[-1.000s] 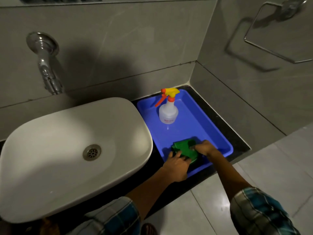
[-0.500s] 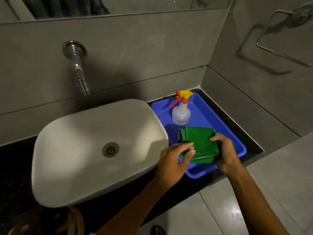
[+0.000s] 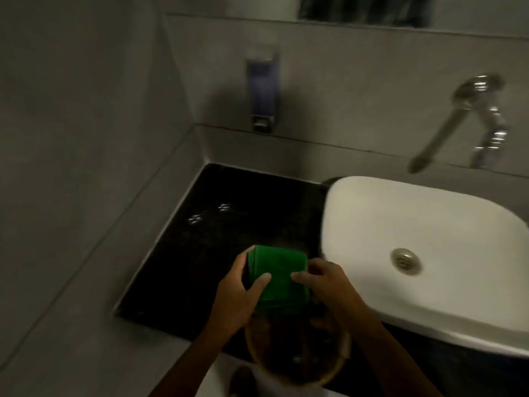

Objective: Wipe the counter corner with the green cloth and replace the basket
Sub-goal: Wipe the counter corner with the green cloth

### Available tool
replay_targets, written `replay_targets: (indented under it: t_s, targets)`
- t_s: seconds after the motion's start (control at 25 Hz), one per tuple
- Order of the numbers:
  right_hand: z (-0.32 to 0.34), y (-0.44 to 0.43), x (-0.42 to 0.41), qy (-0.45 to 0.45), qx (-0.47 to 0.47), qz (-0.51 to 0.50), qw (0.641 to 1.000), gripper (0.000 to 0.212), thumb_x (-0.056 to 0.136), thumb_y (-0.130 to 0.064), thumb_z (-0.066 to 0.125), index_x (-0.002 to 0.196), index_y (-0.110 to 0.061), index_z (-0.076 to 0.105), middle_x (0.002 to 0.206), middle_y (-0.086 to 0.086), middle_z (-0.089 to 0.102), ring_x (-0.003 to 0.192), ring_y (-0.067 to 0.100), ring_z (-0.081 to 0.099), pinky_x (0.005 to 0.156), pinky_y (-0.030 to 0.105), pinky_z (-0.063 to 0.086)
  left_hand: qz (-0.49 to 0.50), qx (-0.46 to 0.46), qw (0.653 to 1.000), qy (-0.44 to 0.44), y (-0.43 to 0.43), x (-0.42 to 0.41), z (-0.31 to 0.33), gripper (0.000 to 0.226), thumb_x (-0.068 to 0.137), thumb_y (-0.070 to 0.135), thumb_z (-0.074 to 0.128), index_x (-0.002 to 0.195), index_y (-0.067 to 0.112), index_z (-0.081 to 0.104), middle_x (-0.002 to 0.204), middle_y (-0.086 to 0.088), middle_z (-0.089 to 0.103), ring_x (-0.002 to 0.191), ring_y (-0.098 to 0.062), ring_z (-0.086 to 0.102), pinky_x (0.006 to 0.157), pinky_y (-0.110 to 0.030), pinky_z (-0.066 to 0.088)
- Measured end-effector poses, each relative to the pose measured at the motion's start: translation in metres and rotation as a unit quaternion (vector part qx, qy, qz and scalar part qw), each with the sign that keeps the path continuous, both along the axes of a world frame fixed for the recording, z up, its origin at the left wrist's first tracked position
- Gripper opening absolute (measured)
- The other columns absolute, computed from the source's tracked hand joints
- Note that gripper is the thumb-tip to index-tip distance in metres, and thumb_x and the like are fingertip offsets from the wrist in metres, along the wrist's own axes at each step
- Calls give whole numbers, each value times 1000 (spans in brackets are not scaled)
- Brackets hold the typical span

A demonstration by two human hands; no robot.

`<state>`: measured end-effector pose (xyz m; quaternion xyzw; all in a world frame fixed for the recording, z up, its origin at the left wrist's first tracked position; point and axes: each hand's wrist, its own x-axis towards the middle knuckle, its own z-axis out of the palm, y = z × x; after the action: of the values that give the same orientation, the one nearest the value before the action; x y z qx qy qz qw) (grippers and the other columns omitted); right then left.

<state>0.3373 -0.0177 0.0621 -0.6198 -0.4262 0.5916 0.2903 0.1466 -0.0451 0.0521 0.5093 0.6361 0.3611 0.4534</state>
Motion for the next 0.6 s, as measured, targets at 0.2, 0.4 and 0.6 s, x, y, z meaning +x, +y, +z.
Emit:
replay_targets:
  t_s: [0.2, 0.4, 0.6]
  targets:
    - [-36, 32, -153, -109, 17, 201, 973, 46, 82, -25, 73, 119, -17, 45, 94, 1, 60, 85, 20, 66, 65, 25, 54, 102, -51, 990, 81, -2, -136, -47, 70, 91, 24, 64, 150, 23, 25, 145, -8, 48, 129, -27, 50, 105, -41, 44]
    - [-82, 66, -186, -198, 53, 203, 957, 50, 90, -31, 61, 133, -14, 42, 122, 14, 63, 111, 29, 60, 90, 34, 48, 85, 0, 941, 328, 2, -172, -77, 68, 90, 35, 58, 149, 18, 28, 151, -16, 39, 137, -38, 37, 111, -56, 32]
    - [-122, 133, -127, -472, 107, 177, 857, 71, 96, -54, 29, 150, -10, 16, 162, 15, 6, 149, 30, 1, 119, 51, 10, -59, -42, 874, 481, -3, -138, -124, 85, 84, 74, 20, 152, 23, 17, 162, -15, 16, 149, -37, 10, 114, -64, 4]
